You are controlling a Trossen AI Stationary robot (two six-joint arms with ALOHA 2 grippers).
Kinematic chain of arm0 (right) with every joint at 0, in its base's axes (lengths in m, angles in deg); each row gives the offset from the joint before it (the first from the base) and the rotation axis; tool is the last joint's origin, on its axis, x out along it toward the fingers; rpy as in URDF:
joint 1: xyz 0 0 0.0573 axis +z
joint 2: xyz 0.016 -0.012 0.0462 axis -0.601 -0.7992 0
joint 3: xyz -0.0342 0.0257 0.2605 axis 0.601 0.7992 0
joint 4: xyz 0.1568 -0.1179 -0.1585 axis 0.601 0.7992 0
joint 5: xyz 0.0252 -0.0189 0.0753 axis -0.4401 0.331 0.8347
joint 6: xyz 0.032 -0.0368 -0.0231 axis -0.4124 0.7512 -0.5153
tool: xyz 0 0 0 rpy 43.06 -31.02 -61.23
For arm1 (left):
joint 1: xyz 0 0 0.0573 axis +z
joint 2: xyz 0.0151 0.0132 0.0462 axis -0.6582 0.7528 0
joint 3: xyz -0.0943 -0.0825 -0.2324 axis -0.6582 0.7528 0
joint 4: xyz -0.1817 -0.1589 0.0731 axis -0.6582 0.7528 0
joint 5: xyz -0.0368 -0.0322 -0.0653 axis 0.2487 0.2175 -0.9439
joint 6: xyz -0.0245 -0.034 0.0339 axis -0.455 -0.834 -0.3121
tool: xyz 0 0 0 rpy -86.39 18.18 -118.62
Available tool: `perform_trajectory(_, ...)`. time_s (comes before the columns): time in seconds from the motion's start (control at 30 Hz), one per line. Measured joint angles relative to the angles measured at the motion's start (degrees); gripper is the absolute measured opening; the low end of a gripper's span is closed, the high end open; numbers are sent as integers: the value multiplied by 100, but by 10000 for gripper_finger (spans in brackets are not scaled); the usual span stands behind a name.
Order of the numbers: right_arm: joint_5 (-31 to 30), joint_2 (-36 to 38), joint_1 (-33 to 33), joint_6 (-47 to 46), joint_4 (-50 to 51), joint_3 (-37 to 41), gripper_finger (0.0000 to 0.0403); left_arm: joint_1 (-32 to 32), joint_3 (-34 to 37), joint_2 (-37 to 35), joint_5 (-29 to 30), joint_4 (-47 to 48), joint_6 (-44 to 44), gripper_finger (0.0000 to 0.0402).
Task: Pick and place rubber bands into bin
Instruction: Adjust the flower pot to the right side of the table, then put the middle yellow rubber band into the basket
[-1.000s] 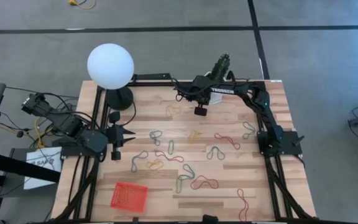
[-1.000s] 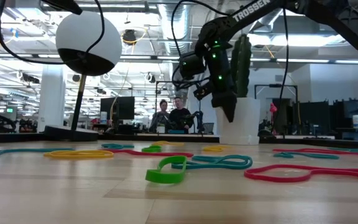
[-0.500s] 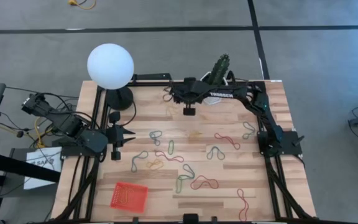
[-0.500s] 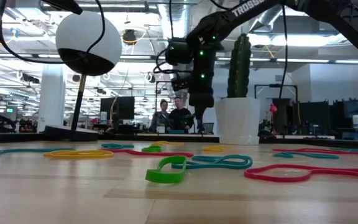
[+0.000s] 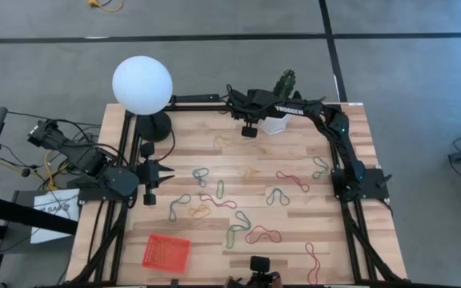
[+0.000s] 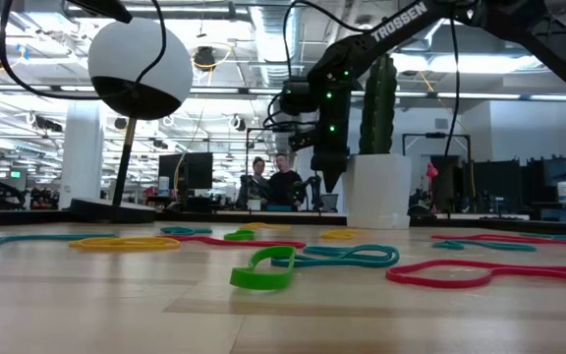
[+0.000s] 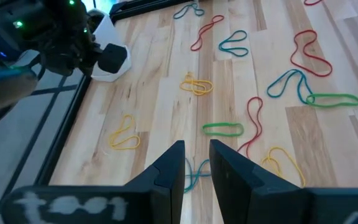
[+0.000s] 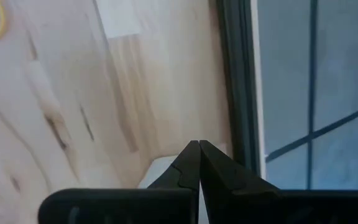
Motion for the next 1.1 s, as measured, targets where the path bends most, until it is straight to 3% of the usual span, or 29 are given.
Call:
perform_trajectory(0.63,-40,15,-228,-683,1229,71,0,1,0,0,4,2,-29,66)
perform_trajectory(0.87,-34,23,-149,-653,1102,77,0,0,0,0,6,2,-29,66)
perform_trajectory(1.1,-19,28,375,-471,1167,-716,0,1,0,0,72,0,-42,66)
